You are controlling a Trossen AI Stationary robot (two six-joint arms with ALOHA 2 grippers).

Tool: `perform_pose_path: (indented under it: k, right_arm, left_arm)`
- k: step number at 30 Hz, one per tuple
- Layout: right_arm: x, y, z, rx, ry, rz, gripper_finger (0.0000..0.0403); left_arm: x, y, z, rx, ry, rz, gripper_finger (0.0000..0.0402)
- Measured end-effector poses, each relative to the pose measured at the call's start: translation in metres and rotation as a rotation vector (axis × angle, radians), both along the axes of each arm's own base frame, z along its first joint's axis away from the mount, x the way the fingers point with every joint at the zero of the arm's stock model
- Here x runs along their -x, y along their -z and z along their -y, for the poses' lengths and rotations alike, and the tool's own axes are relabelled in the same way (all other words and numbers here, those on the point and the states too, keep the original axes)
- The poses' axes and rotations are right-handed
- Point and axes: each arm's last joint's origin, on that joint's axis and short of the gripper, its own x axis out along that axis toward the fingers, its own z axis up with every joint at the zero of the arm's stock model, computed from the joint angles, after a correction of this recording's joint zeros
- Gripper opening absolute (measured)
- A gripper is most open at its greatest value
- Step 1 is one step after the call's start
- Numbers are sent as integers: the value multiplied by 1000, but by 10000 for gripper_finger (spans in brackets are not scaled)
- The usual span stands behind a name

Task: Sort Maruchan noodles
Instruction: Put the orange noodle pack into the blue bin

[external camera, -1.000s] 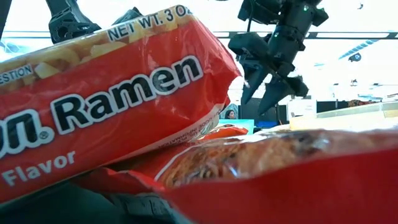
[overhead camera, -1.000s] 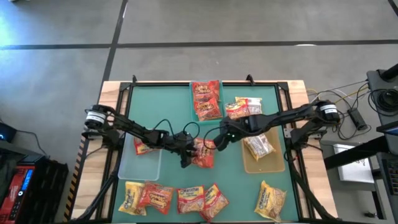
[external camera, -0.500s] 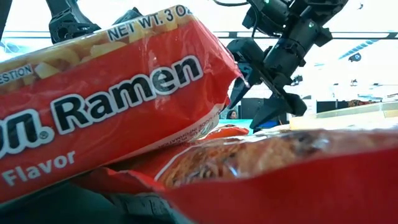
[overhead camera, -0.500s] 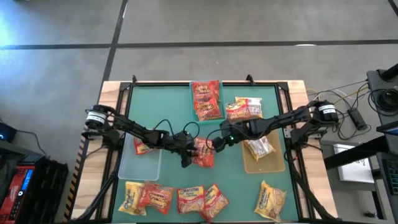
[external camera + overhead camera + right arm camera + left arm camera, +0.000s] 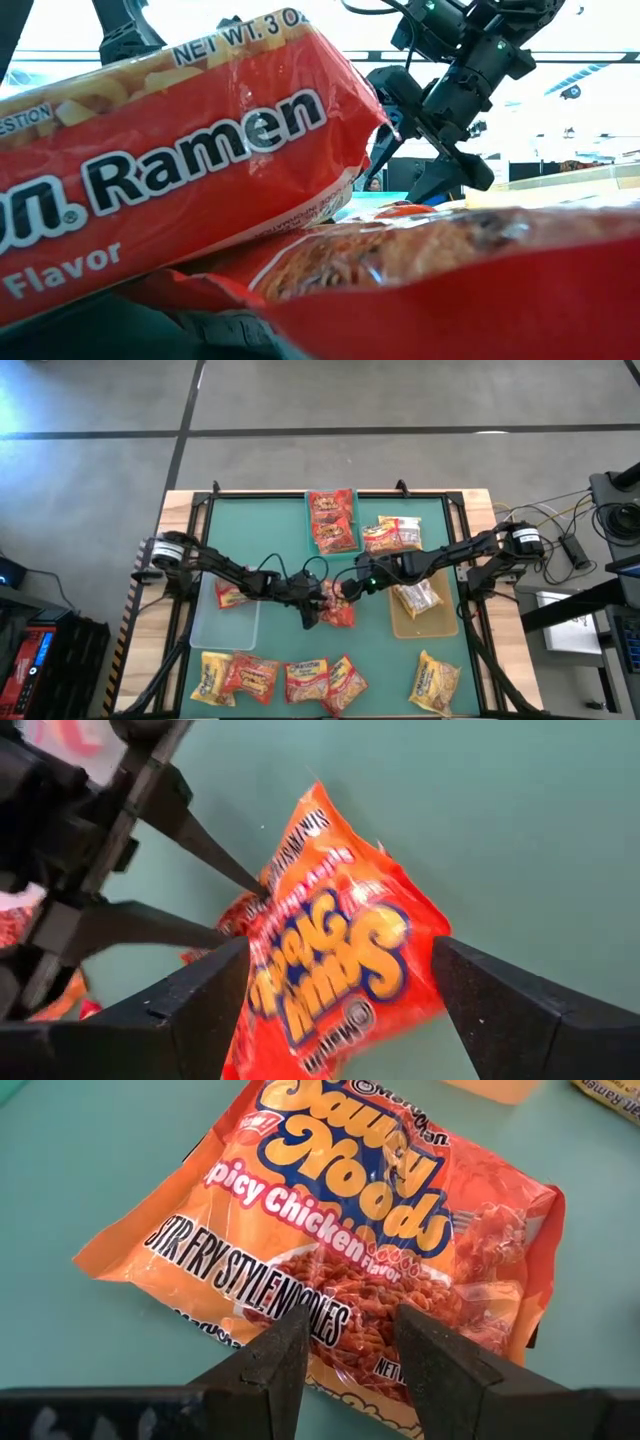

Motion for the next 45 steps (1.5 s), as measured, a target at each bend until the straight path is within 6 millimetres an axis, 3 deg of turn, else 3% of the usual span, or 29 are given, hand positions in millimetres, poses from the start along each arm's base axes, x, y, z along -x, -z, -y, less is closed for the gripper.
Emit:
perform_pose_path:
  k: [22,31,45]
  right_arm:
    - [4,6,-2,33,2,-60,297]
    - [-7,-6,-10,71,-63,69,299]
    - [-11,17,-24,-42,-8,-9,299]
  left_arm:
    - [-3,1,1,8,-6,55,137]
    - [2,8,1,12,-24,-6,137]
    - [20,19,11,37,-102,-23,137]
